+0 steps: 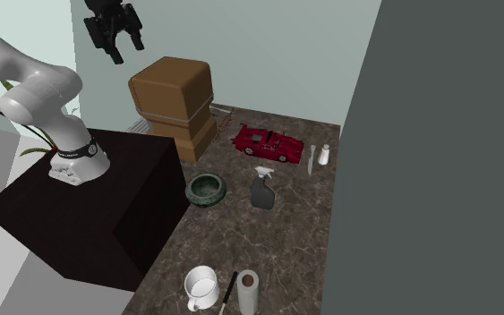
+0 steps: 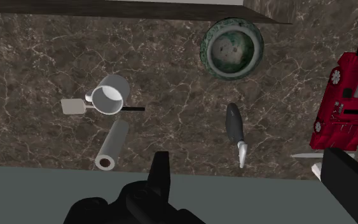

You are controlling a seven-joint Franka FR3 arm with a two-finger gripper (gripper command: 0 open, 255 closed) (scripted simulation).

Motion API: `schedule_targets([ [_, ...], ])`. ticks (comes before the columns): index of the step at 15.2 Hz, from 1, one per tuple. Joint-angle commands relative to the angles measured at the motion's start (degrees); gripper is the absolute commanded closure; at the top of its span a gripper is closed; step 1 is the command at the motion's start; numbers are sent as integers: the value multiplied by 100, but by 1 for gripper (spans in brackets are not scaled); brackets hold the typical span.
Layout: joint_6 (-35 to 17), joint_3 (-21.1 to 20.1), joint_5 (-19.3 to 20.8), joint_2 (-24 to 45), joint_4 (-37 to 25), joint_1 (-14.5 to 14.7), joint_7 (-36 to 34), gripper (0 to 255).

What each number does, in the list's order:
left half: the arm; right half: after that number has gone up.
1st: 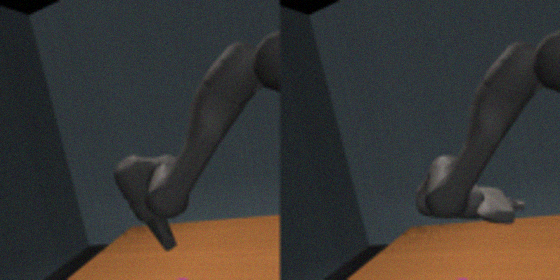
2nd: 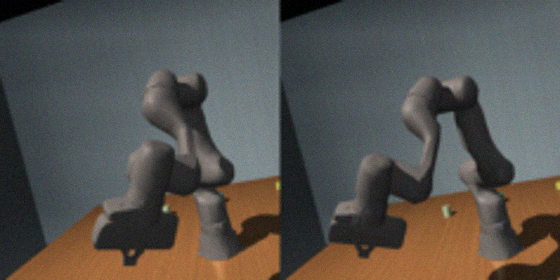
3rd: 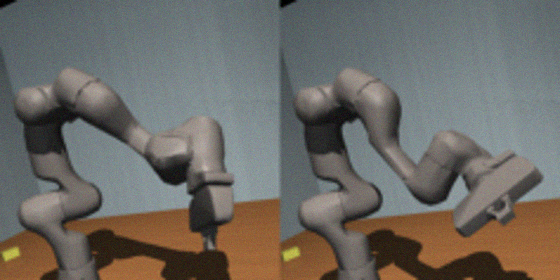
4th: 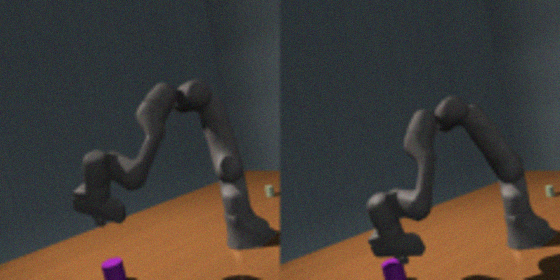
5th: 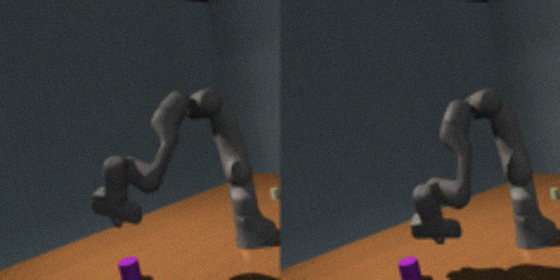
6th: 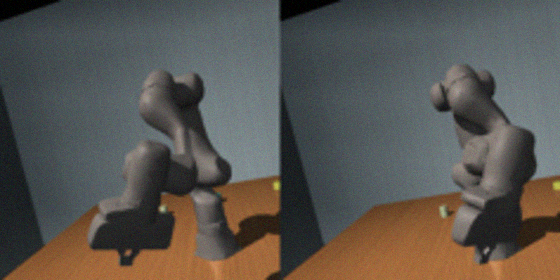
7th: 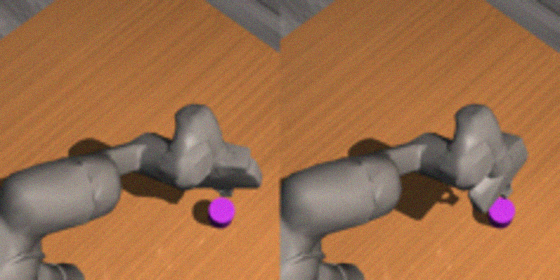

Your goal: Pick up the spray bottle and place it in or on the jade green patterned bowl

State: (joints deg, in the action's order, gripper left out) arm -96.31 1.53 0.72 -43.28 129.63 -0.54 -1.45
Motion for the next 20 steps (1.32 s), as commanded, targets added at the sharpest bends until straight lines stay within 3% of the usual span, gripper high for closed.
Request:
schedule_targets([
  [1, 0, 0, 0, 0, 0, 0, 0, 0],
  [10, -1476, -202, -73, 1334, 317, 74, -246, 0],
  [20, -2854, -402, -45, 3260, -36, 132, -533, 0],
])
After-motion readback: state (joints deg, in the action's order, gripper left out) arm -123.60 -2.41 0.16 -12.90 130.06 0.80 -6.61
